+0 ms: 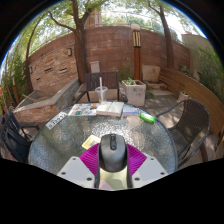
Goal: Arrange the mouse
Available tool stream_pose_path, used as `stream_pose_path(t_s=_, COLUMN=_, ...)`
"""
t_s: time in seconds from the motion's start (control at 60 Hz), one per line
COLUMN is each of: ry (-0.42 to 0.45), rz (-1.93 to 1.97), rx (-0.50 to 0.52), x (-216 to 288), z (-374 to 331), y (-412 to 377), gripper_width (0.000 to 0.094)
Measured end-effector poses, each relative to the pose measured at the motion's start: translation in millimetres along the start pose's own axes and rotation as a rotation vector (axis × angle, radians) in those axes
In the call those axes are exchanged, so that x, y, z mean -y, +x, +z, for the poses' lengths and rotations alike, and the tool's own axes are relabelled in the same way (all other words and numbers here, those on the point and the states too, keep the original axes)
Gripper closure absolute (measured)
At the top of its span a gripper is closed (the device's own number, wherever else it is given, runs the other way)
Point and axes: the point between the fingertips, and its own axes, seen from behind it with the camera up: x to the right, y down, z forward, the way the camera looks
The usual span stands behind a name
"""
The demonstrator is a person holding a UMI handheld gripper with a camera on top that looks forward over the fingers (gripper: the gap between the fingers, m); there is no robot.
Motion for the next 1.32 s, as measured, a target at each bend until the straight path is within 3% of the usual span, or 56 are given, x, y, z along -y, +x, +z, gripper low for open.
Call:
stream_pose_path(t_s=0.133, ry=-0.139, rz=-0.015, rx=-0.033, x=-85.9, z=29.2, y=48.0, gripper_width=0.0568)
stream_pose_path(t_s=0.317, ry=-0.241, rz=0.005, rx=-0.028, x=-137.7, z=38.7, y=59.0, gripper_width=0.0399)
stream_pose_path(t_s=0.35, ry=-0.235, rz=0.002, rx=-0.034, x=-134.7, z=34.9, y=59.6, gripper_width=0.0331)
stream_pose_path(t_s=0.4, ry=-0.217, rz=-0.011, rx=-0.030, x=-126.7, z=26.8, y=55.9, gripper_width=0.0098)
stream_pose_path(t_s=0.417, ry=-0.209, rz=-0.015, rx=-0.032, x=-123.4, z=23.0, y=55.1, gripper_width=0.0071)
stream_pose_path(t_s=0.45, ry=-0.195, rz=-0.023, rx=-0.034, x=-111.0, z=15.7, y=54.4, gripper_width=0.0119)
stream_pose_path(t_s=0.517, ry=-0.164, rz=-0.038, rx=-0.050, x=-96.2, z=-8.7, y=49.7, gripper_width=0.0070)
stream_pose_path(t_s=0.733, ry=-0.086, rz=-0.084, rx=-0.072, x=-57.5, z=-106.9, y=22.7, gripper_width=0.0079)
stream_pose_path(t_s=1.067, ry=-0.024, rz=-0.122, rx=-0.106, x=-68.8, z=-224.1, y=3.5, gripper_width=0.0073)
stream_pose_path(t_s=1.317, ry=-0.019, rz=-0.130, rx=-0.111, x=-80.1, z=-242.0, y=-1.7, gripper_width=0.0074)
